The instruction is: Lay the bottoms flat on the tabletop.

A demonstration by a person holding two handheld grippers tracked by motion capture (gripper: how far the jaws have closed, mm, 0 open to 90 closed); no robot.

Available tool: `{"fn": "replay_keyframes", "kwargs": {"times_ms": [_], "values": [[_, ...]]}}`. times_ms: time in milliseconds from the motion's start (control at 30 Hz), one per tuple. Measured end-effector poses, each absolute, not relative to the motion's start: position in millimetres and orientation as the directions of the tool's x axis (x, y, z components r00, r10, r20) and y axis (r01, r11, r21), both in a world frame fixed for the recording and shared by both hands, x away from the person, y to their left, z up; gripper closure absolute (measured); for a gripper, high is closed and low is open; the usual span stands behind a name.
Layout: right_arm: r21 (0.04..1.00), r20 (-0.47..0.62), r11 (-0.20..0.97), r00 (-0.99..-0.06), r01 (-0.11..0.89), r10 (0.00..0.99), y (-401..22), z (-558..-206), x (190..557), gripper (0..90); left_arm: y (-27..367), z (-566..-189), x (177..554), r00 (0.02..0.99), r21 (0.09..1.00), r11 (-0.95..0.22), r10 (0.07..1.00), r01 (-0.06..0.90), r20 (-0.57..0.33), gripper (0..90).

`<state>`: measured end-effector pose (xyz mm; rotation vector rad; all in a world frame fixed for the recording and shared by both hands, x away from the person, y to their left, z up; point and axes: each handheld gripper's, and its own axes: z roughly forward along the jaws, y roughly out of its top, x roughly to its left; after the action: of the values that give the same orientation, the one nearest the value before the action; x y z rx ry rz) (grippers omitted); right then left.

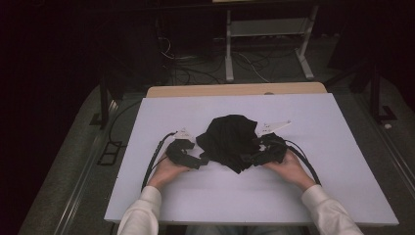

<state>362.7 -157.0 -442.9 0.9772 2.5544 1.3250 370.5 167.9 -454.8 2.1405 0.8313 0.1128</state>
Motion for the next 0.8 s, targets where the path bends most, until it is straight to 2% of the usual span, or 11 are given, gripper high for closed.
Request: {"fn": "replay_keyframes", "kwargs": {"times_ms": [100,300,400,467,567,700,800], "values": [[0.764,0.192,0.42,-0.794,0.49,0.577,-155.3,-443.1,361.7,17.2,167.2,-455.9,370.4,0.785,0.719,-0.459,0.587,0.522,-0.195,11.8],[0.767,0.178,0.429,-0.801,0.477,0.572,-151.2,-442.7,360.1,34.6,163.8,-457.2,369.4,0.797,0.717,-0.476,0.575,0.509,-0.184,16.0],[0.765,0.169,0.44,-0.806,0.469,0.567,-149.5,-442.6,359.2,43.6,164.9,-457.0,369.9,0.794,0.721,-0.471,0.58,0.509,-0.182,21.4],[0.76,0.154,0.454,-0.807,0.465,0.57,-148.2,-441.7,358.3,46.4,165.5,-456.8,370.0,0.793,0.722,-0.467,0.579,0.511,-0.188,25.6],[0.761,0.145,0.457,-0.808,0.461,0.571,-147.0,-440.5,357.5,53.3,165.1,-456.7,369.4,0.8,0.724,-0.469,0.57,0.505,-0.189,34.5],[0.76,0.133,0.469,-0.814,0.45,0.565,-146.5,-440.1,356.9,67.2,163.4,-456.9,368.7,0.806,0.725,-0.476,0.564,0.497,-0.182,48.5],[0.749,0.142,0.475,-0.812,0.463,0.567,-146.3,-440.3,357.5,75.0,163.2,-456.6,369.0,0.792,0.723,-0.472,0.587,0.505,-0.169,59.0]]}}
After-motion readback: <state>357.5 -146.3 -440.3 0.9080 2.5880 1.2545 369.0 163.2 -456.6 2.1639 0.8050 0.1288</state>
